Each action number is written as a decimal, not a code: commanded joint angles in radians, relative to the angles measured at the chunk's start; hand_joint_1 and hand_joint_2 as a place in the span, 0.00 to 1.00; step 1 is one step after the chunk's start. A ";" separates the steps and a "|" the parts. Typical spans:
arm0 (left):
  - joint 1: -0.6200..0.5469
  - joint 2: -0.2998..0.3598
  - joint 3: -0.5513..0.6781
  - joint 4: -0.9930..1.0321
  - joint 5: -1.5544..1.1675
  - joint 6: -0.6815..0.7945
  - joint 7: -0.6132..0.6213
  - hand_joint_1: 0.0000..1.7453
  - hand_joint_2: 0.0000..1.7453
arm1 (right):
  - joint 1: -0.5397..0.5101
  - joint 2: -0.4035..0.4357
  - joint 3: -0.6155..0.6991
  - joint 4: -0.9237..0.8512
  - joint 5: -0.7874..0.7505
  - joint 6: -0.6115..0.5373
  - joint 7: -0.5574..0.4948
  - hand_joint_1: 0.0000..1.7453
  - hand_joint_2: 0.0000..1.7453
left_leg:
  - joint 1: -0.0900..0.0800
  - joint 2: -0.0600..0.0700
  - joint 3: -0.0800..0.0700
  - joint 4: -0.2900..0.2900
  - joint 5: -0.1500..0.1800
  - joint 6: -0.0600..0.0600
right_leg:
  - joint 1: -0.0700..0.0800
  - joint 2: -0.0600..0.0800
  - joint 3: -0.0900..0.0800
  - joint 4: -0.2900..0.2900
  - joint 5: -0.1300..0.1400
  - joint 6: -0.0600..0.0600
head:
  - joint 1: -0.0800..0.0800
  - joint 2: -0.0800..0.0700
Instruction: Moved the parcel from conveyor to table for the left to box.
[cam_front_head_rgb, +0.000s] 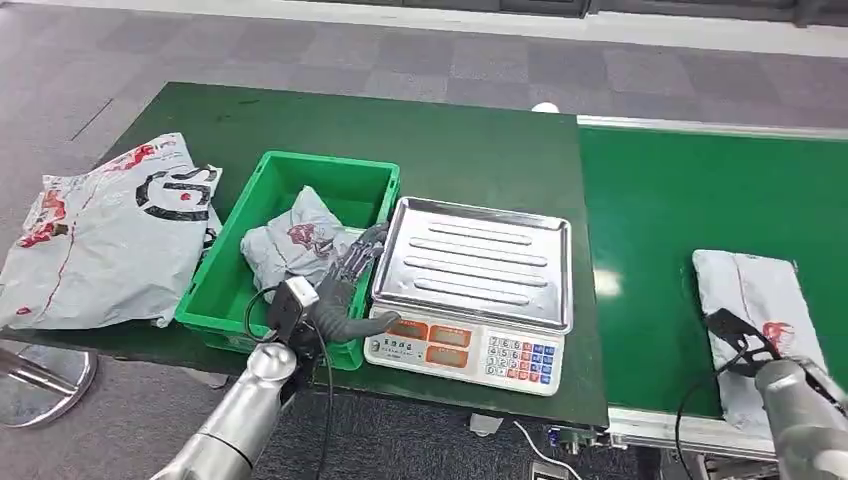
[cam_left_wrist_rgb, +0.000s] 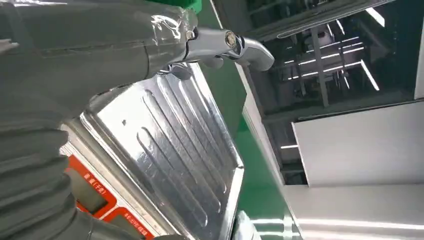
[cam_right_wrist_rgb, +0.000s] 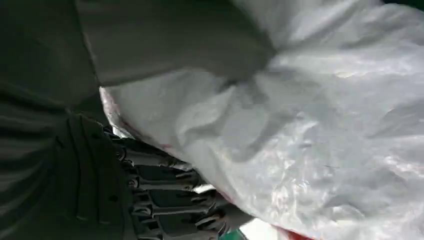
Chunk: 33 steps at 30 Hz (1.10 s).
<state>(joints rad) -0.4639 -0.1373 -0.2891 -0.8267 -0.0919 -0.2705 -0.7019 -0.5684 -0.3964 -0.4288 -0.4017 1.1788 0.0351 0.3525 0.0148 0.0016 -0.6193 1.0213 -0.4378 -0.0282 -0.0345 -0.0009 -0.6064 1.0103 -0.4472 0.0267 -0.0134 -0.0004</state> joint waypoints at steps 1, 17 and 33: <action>-0.020 0.010 0.056 0.035 0.002 -0.004 0.004 0.00 1.00 | -0.092 0.053 0.043 0.095 0.005 0.033 -0.009 1.00 1.00 | 0.001 0.005 0.004 -0.002 -0.001 0.001 | 0.001 0.005 0.002 -0.002 0.001 -0.003 | 0.000 0.000; 0.064 0.014 0.096 -0.046 -0.017 -0.011 0.004 0.00 1.00 | -0.090 0.137 -0.056 -0.055 -0.096 -0.314 -0.229 1.00 1.00 | 0.000 0.005 0.003 -0.002 -0.001 0.001 | 0.001 0.005 0.002 -0.002 0.001 -0.003 | 0.000 0.000; -0.012 -0.017 0.046 0.008 -0.023 -0.028 0.004 0.00 1.00 | 0.250 0.313 0.127 -0.925 -0.452 -0.535 -0.809 1.00 1.00 | 0.002 -0.002 0.003 -0.002 -0.001 0.001 | 0.002 -0.003 0.004 -0.002 -0.002 -0.004 | 0.000 0.000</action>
<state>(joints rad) -0.4141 -0.1507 -0.2312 -0.8846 -0.1141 -0.2941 -0.7019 -0.4248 -0.1690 -0.3953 -1.0186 0.7607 -0.4864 -0.4042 0.0156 -0.0032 -0.6206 1.0208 -0.4370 -0.0289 -0.0338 -0.0070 -0.6060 1.0104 -0.4492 0.0265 -0.0134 -0.0004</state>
